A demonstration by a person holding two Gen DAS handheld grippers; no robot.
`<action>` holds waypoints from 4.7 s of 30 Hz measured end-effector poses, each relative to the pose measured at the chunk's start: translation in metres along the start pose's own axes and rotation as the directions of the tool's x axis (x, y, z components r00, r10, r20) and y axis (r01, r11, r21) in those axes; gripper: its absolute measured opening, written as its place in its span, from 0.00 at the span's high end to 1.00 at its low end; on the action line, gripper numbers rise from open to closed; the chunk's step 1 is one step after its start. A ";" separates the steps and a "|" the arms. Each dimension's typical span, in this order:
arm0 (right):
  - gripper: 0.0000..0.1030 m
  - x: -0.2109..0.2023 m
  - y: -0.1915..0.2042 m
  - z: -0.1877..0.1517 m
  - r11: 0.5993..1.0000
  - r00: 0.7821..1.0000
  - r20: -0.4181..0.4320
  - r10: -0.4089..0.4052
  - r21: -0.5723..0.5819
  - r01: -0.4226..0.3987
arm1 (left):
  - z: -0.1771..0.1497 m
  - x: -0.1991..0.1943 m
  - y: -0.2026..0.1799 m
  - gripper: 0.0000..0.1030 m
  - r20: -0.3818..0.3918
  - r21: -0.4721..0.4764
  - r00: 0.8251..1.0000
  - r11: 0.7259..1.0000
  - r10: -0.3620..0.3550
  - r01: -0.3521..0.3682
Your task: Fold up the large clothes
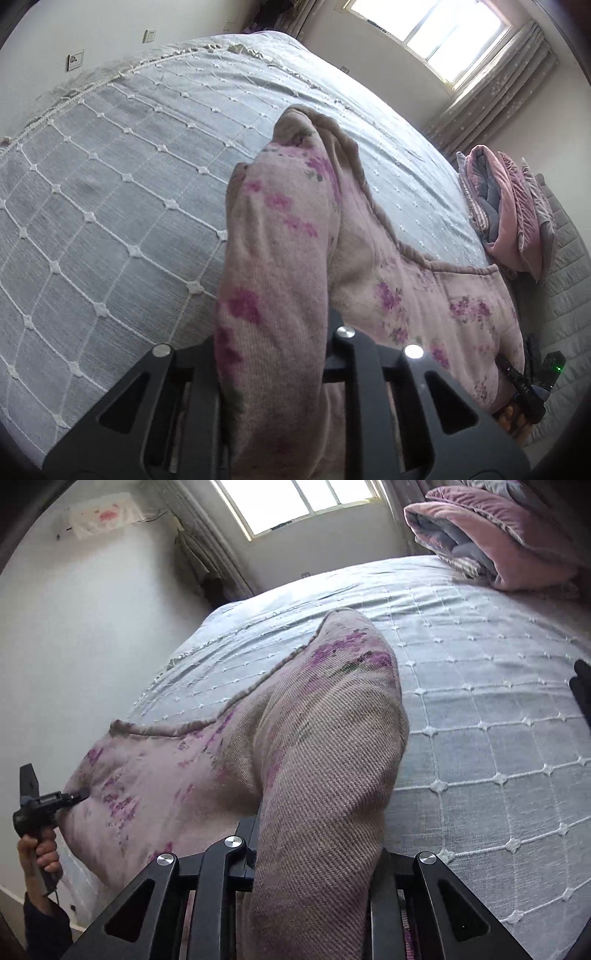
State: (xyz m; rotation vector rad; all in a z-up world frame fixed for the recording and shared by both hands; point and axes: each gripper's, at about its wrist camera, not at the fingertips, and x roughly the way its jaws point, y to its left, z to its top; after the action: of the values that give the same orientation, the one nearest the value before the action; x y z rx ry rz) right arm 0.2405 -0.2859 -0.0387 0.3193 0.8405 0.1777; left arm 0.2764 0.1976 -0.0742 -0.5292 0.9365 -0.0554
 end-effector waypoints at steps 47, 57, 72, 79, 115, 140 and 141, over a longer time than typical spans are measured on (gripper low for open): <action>0.29 0.026 0.464 -0.117 0.677 0.886 -0.236 0.399 -0.576 -0.458 | -0.239 -0.267 0.203 0.57 0.454 -0.367 0.765 0.878 0.457 -0.307; 0.18 -0.053 0.435 -0.195 0.587 0.897 -0.109 0.427 -0.722 -0.367 | -0.263 -0.256 0.113 0.26 0.452 -0.298 0.654 0.793 0.607 -0.531; 0.14 -0.075 0.388 -0.208 0.636 0.888 -0.068 0.455 -0.673 -0.377 | -0.294 -0.245 0.056 0.06 0.458 -0.346 0.491 0.657 0.741 -0.670; 0.13 -0.084 0.383 -0.204 0.644 0.877 -0.054 0.478 -0.657 -0.391 | -0.294 -0.243 0.045 0.05 0.456 -0.330 0.486 0.649 0.746 -0.686; 0.00 -0.080 0.382 -0.207 0.646 0.874 -0.062 0.481 -0.650 -0.402 | -0.293 -0.220 0.041 0.01 0.370 -0.299 0.543 0.650 0.754 -0.698; 0.00 -0.071 0.381 -0.206 0.656 0.886 -0.071 0.458 -0.645 -0.391 | -0.290 -0.227 0.046 0.01 0.370 -0.323 0.513 0.625 0.774 -0.710; 0.00 -0.071 0.381 -0.206 0.656 0.886 -0.071 0.458 -0.646 -0.391 | -0.290 -0.227 0.046 0.01 0.368 -0.322 0.514 0.625 0.774 -0.711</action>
State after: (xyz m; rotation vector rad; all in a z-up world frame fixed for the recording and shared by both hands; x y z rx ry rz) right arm 0.0274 0.0941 0.0148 -0.1434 0.5422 0.8770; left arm -0.0936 0.1802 -0.0622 -0.1904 0.6041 0.9170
